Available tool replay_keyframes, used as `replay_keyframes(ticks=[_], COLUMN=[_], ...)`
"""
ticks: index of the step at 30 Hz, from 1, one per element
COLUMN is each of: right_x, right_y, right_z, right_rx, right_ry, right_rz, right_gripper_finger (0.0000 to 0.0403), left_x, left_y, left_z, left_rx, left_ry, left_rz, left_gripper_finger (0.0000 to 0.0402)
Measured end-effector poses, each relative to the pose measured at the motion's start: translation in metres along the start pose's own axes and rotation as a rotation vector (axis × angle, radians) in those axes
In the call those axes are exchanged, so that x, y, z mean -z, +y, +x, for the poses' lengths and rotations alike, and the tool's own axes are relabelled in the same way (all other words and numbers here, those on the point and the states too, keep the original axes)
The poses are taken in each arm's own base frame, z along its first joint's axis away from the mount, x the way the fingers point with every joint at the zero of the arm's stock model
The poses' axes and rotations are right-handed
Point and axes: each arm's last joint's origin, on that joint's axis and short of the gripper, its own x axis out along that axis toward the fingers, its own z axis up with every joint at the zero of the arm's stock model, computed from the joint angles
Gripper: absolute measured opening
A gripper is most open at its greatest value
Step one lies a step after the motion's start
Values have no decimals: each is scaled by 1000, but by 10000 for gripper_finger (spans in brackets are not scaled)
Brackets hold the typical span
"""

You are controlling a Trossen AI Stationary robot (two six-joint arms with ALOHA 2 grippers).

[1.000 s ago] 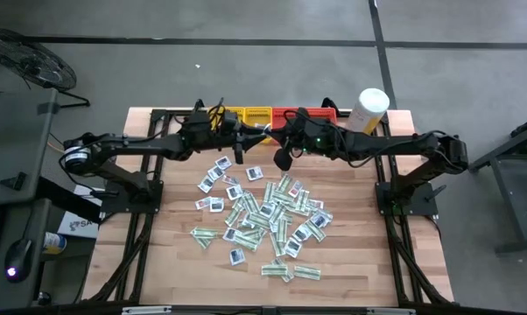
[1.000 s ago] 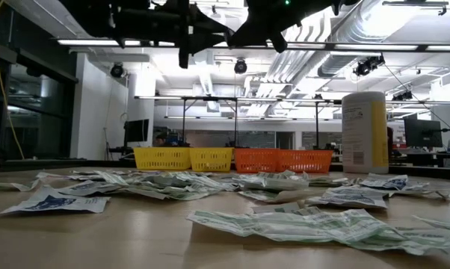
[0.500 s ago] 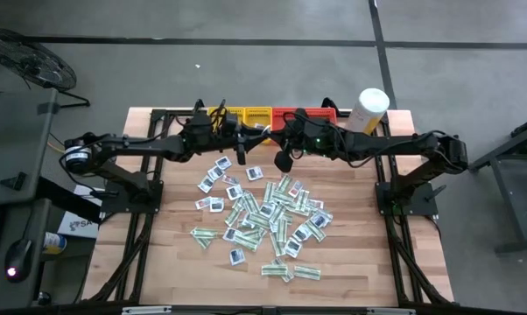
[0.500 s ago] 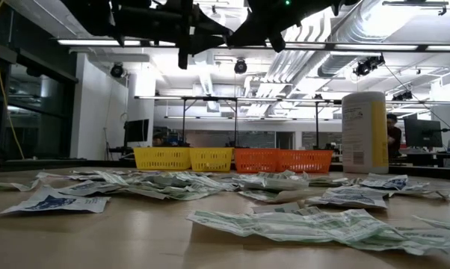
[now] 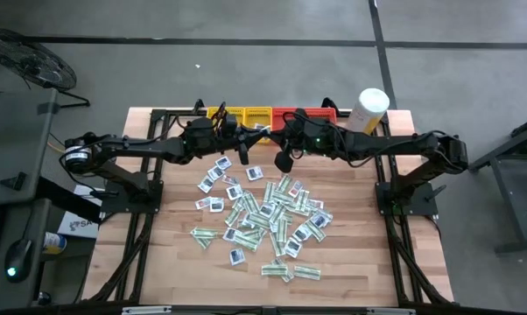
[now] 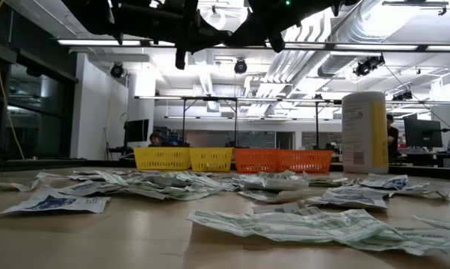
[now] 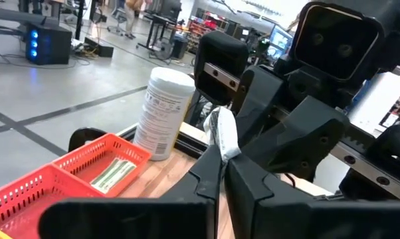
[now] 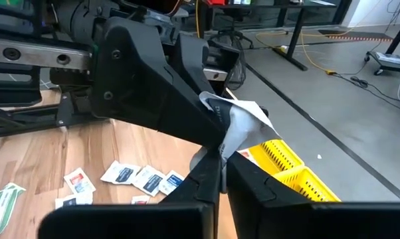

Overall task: Pick & Place First Aid Supplies
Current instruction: Put the gray packet into the right yellow bin

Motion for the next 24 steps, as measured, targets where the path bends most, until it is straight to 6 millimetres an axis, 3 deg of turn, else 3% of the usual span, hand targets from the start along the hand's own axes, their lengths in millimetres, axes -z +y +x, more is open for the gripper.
replay_keyframes(ticks=[8, 17, 24], right_x=[-3, -11, -13], right_y=[-6, -25, -25], right_z=[-20, -30, -30], right_rx=[-4, -319, -398], right_ry=[69, 57, 24], right_rz=[-11, 15, -15], right_gripper_finger=[58, 82, 89], left_x=[3, 4, 1], left_y=[-1, -5, -8], left_z=[0, -1, 0], left_rx=[48, 208, 266], left_ry=[43, 99, 107], left_rz=[6, 4, 5], left_gripper_finger=[4, 2, 1])
